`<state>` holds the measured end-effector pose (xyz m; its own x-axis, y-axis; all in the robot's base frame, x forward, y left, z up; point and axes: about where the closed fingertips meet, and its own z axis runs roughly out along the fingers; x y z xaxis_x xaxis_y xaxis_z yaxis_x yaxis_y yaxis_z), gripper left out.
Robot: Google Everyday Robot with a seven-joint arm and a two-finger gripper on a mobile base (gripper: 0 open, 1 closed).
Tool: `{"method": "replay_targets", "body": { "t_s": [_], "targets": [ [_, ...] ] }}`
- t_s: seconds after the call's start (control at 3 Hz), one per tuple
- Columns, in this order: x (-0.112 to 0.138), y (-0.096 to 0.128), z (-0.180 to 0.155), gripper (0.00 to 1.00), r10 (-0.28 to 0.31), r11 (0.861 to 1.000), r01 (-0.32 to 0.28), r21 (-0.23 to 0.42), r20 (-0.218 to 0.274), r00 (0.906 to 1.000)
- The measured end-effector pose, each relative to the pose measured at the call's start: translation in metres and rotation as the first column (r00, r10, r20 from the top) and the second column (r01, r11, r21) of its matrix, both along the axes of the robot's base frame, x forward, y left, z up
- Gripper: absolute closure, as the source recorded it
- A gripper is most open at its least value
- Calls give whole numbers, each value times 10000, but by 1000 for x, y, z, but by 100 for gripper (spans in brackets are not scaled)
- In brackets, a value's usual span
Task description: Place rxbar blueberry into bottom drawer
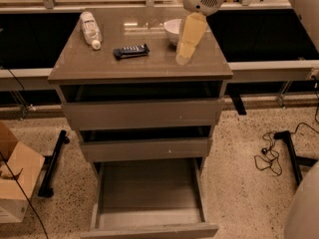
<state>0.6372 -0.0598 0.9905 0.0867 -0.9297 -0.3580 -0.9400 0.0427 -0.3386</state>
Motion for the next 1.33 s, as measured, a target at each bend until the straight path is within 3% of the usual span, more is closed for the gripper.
{"method": "replay_targets", "body": {
  "t_s": [0.33, 0.67, 1.33],
  "targets": [
    [6, 1, -9, 0, -397, 9991, 399, 166, -125, 9991],
    [33, 18, -28, 0, -400, 9982, 406, 434, -141, 9991],
    [98, 52, -80, 0, -267, 9917, 343, 1241, -624, 9977]
  ]
}}
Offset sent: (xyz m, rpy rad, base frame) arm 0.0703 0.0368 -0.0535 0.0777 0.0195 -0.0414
